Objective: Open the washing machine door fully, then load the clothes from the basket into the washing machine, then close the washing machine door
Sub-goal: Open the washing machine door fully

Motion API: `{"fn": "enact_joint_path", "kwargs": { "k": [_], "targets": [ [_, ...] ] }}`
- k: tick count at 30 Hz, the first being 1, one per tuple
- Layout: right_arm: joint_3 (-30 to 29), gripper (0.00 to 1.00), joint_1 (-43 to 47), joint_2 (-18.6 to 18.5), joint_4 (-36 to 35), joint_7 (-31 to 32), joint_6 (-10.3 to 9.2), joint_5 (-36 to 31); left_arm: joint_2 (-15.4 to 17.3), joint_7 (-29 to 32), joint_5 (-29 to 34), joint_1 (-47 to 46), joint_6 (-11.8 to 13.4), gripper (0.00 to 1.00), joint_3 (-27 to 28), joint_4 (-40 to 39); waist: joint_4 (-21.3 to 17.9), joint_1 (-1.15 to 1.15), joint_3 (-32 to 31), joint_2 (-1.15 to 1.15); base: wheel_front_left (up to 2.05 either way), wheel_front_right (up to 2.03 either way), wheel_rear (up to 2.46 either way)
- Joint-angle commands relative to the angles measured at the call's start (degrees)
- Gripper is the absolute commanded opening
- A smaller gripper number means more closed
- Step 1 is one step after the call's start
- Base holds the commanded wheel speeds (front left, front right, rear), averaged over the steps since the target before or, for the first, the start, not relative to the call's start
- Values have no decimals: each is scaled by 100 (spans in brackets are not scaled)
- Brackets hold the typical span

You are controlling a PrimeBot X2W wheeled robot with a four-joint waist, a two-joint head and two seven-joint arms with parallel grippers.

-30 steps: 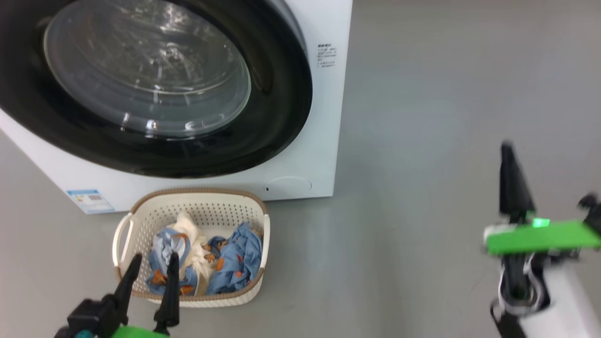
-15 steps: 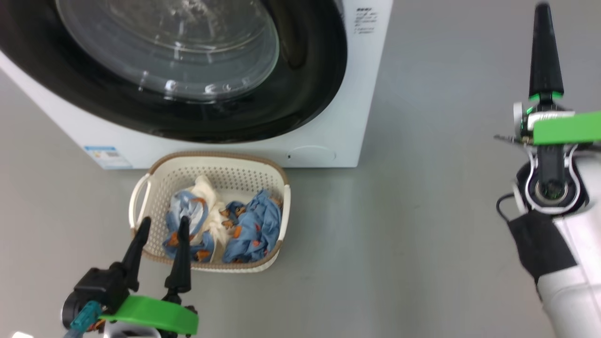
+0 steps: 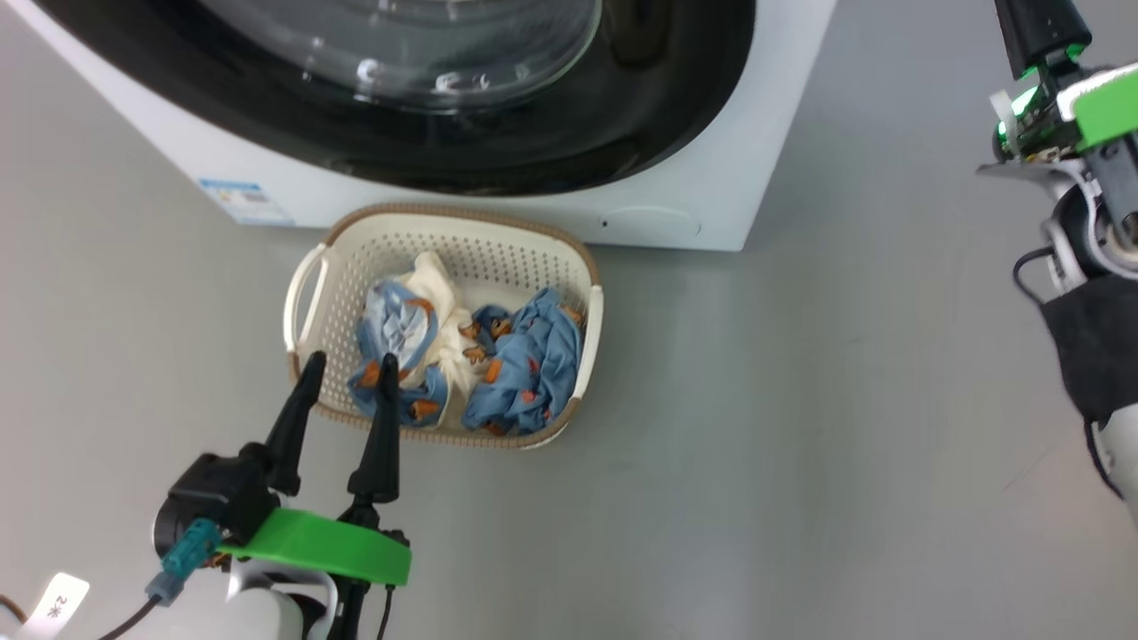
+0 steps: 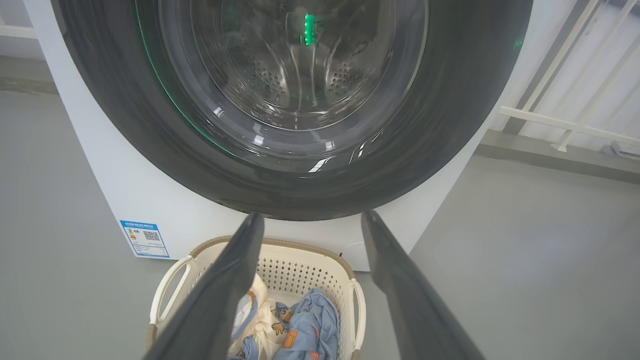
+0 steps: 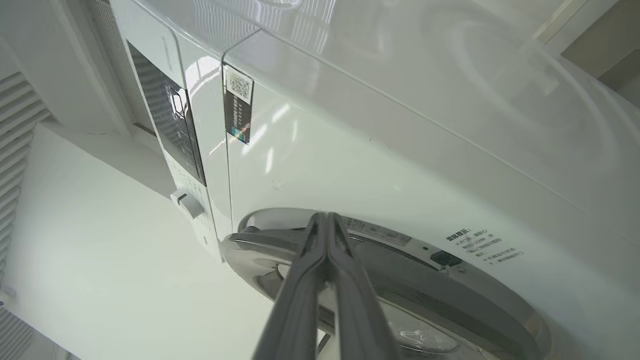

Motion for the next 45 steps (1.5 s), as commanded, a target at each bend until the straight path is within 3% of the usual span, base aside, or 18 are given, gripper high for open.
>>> {"fn": "enact_joint_path", "kwargs": {
  "k": [1, 19, 45],
  "targets": [
    [74, 0, -185, -42, -47, 253, 9, 61, 78, -37, -45, -188, -14, 100, 136, -179, 199, 0, 259, 0, 0, 0, 0],
    [120, 0, -1413, -130, 866, 2134, 9, 179, 70, -37, -345, -584, -14, 100, -340, -337, 600, 0, 913, 0, 0, 0, 0],
    [306, 0, -2064, -76, 1174, 2767, 9, -216, 70, -37, -582, -823, -14, 100, -599, -442, 907, 0, 1265, 0, 0, 0, 0]
  ]
}}
